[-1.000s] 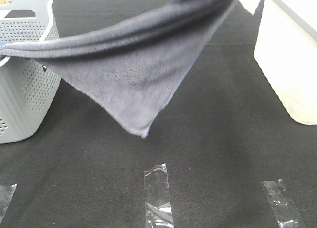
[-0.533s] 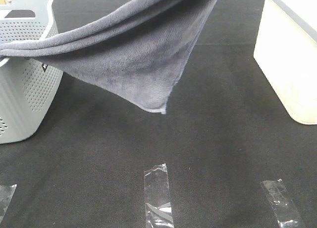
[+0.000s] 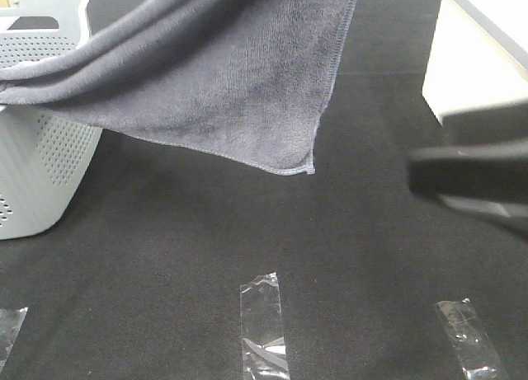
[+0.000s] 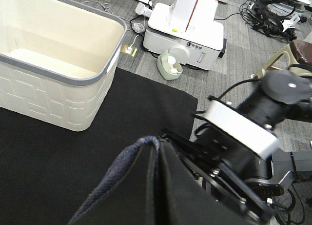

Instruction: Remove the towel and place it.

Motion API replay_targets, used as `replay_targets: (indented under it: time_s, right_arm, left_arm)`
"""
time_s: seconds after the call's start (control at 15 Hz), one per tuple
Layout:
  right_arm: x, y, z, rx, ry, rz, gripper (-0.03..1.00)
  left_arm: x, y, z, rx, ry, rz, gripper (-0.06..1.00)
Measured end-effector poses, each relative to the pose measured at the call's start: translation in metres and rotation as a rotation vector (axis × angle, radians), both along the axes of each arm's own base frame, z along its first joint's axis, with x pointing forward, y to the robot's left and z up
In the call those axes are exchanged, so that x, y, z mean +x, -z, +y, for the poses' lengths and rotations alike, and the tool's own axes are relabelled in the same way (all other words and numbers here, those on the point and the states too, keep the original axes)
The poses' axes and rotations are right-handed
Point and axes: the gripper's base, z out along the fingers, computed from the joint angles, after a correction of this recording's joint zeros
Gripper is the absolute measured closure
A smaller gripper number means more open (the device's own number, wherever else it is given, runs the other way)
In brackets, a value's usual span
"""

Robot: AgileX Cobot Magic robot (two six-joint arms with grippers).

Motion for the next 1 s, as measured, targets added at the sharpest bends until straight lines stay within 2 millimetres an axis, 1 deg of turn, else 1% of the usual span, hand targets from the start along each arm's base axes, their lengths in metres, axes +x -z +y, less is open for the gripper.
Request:
replay_targets:
  time_s: [0.07,0.2,0.27,0.4,0.47,0.53,0.67,0.87,1.0]
  right_arm:
    - [0.014,0.004,0.001,0.037,0.008,-0.011,0.21]
    - [0.044,0.022,0.002,0.074,0.021,-0.009,0.21]
    - [0.054,0.032,0.003,0.089,0.001,-0.003,0.22]
    - [0.066,0.052,0.009,0.108,-0.071,0.047,0.25]
    - [0.076,0.061,0.019,0.104,-0.125,0.072,0.27]
    - [0.076,0.061,0.019,0.104,-0.125,0.072,0.27]
    - [0.091,0.069,0.033,0.073,-0.165,0.088,0.27]
    - [0.112,0.081,0.037,0.018,-0.133,0.118,0.27]
    - [0.119,0.076,0.039,0.031,-0.142,0.099,0.28]
  left_arm:
    - [0.0,0.0,0.0,-0.001,0.0,-0.001,0.94]
    - [0.002,-0.002,0.0,-0.014,-0.008,-0.026,0.94]
    - [0.003,-0.003,-0.001,-0.025,-0.019,-0.035,0.94]
    - [0.006,-0.005,-0.001,-0.054,-0.045,-0.053,0.94]
    - [0.007,-0.006,-0.001,-0.064,-0.055,-0.06,0.94]
    - [0.007,-0.006,-0.001,-0.064,-0.055,-0.06,0.94]
    - [0.008,-0.008,-0.001,-0.08,-0.071,-0.071,0.94]
    - [0.008,-0.008,-0.001,-0.082,-0.073,-0.072,0.94]
    - [0.009,-0.008,-0.001,-0.072,-0.078,-0.082,0.94]
